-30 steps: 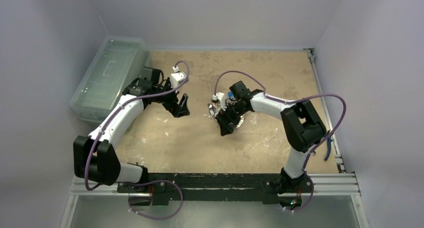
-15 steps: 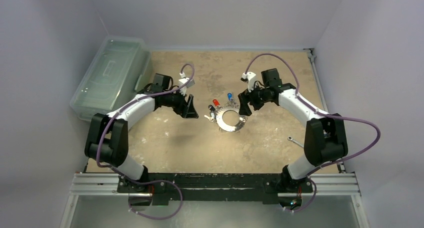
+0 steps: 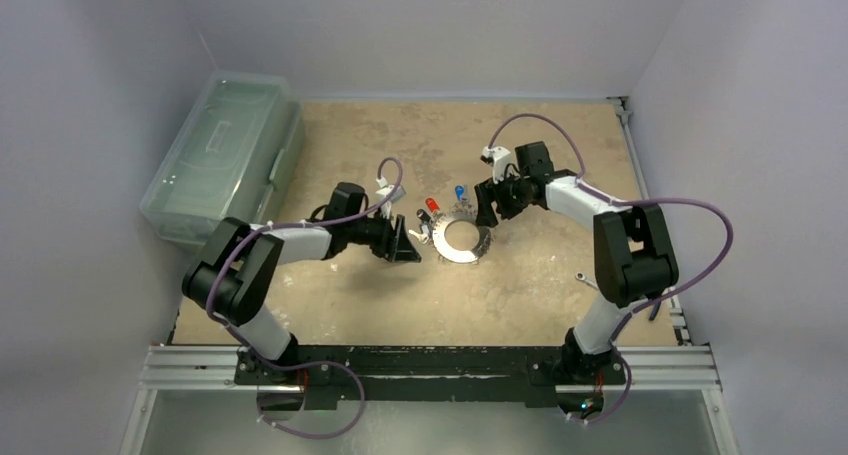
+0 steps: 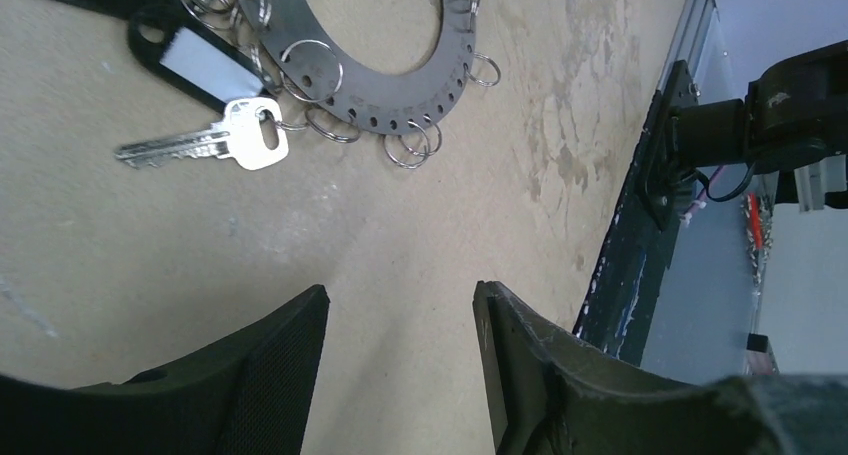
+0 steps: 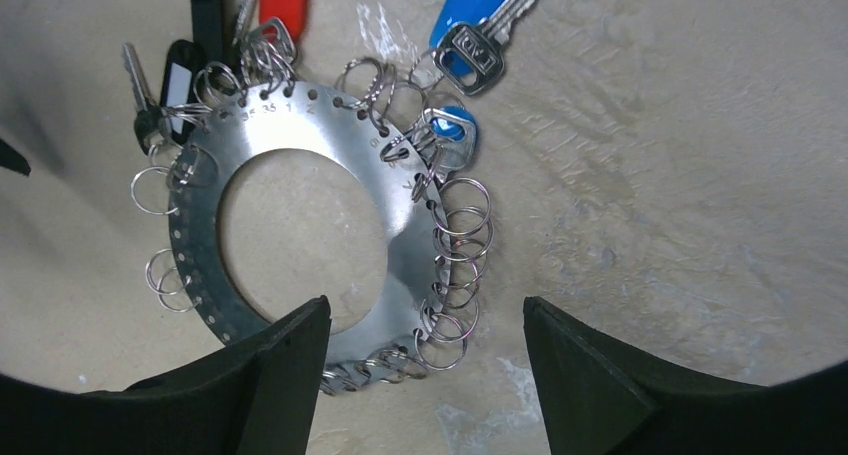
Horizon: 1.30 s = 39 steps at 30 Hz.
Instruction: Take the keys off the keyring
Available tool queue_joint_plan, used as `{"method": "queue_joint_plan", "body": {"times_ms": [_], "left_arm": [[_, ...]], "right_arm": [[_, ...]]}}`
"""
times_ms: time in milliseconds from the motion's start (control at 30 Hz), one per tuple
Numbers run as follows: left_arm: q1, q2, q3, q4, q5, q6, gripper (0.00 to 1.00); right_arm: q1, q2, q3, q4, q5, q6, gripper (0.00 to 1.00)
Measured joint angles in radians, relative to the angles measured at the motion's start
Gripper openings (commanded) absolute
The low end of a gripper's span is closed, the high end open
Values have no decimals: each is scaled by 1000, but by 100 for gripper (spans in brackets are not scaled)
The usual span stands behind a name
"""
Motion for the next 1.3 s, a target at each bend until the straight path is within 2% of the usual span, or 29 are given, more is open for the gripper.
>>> {"method": "queue_joint_plan", "body": {"times_ms": [167, 433, 567, 767, 900, 1033, 1133, 1300], "left_arm": [[-37, 21, -85, 224, -30, -161, 58], [-48, 176, -100, 509, -80, -372, 60], [-49, 235, -99, 634, -85, -462, 58], [-43, 284, -100, 744, -90, -566, 42], [-35, 303, -121, 826, -86, -639, 28], [-41, 302, -125, 938, -45, -706, 21], [-44, 302, -124, 998, -15, -743, 0], [-46, 296, -108, 962, -3, -758, 0]], "right_arm": [[0, 49, -2, -2, -14, 19, 70], [13, 48, -58, -3, -166, 16, 65], [47, 51, -73, -16, -216, 4, 64], [53, 54, -73, -27, -216, -10, 63], [53, 61, -68, -30, -218, -13, 62], [57, 71, -63, -29, -246, -16, 62], [57, 70, -63, -29, -248, -24, 65], [57, 32, -66, -47, -219, -47, 79]]}}
